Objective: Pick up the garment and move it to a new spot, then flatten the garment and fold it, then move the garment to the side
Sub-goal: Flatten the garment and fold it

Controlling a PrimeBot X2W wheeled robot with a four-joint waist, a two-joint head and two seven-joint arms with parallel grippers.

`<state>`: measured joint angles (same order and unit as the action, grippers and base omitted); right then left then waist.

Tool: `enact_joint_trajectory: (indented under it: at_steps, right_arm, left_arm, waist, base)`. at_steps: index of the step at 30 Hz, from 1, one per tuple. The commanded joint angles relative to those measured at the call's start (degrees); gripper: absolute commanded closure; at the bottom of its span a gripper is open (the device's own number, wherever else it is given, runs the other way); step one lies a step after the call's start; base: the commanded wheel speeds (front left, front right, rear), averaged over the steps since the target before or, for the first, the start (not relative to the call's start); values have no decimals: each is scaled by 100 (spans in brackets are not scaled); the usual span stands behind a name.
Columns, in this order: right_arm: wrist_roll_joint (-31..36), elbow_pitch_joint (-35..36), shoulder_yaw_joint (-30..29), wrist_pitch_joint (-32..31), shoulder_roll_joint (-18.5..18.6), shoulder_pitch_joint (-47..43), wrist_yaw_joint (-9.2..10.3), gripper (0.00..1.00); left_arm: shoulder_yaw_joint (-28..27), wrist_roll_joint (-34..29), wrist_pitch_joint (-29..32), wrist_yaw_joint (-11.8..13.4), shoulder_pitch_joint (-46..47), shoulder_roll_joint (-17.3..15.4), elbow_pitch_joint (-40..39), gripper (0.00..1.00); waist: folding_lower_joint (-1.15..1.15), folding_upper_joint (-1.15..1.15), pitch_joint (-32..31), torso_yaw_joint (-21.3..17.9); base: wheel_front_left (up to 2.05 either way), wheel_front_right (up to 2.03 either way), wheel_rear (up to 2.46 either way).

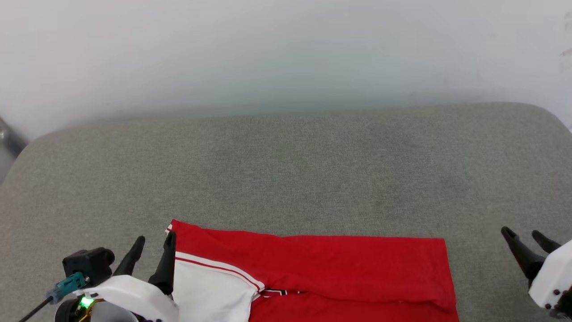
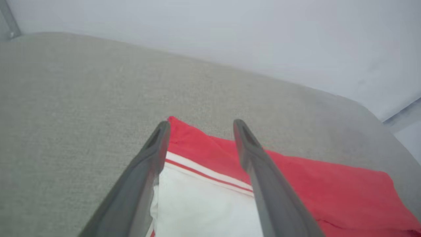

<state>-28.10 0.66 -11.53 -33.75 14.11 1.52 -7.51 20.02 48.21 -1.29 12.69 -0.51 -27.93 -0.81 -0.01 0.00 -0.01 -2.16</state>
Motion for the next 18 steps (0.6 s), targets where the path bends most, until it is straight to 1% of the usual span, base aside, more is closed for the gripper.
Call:
enact_joint_trajectory:
  at_steps: [1, 5, 10, 14, 18]
  right_arm:
    - [55, 112, -92, -154, 29, -36, 4, 0]
    - [150, 231, -244, -822, 23, -58, 5, 0]
    - [259, 37, -264, -1606, -119, -206, 4, 0]
    - [294, -221, -226, -1879, -282, -229, 5, 0]
    - [329, -600, -213, -2008, -439, -78, 5, 0]
  left_arm:
    - [25, -150, -191, 48, 106, 71, -96, 0]
    - [110, -620, -760, 141, 195, 151, -243, 0]
    - [261, -1189, -1210, 182, 306, 246, -364, 0]
    - [346, -1525, -1316, 122, 397, 277, -430, 0]
    - [385, -1683, -1357, 87, 490, 385, -452, 0]
  waist:
    - [1, 0, -39, 26]
    - [1, 0, -46, 149]
    - [1, 0, 41, 436]
    - [1, 0, 233, 704]
    - [1, 0, 411, 928]
  base:
    - [0, 0, 0]
    - [0, 0, 0]
    - [0, 0, 0]
    - [0, 0, 0]
    - [0, 0, 0]
